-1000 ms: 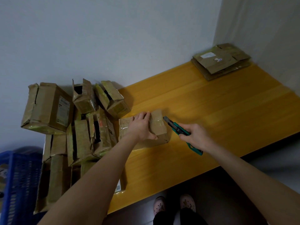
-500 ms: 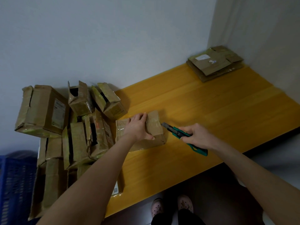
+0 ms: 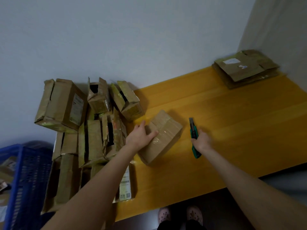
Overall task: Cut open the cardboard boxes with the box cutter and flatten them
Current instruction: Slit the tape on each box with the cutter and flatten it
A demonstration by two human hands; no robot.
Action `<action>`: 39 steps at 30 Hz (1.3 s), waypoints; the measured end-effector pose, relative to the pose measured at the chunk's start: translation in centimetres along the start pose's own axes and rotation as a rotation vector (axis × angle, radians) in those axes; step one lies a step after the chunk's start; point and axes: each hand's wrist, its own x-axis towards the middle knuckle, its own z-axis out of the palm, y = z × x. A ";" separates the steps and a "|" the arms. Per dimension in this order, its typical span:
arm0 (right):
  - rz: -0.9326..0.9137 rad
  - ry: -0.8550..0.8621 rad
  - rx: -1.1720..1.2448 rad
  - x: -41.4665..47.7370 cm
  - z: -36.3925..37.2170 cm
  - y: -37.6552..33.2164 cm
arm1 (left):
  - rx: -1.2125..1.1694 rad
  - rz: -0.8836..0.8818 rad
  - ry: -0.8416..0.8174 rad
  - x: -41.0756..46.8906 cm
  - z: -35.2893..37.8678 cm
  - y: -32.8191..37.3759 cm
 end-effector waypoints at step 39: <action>-0.086 -0.164 0.075 -5.2 1.4 -5.3 | -0.015 0.091 -0.134 -1.7 -0.9 2.0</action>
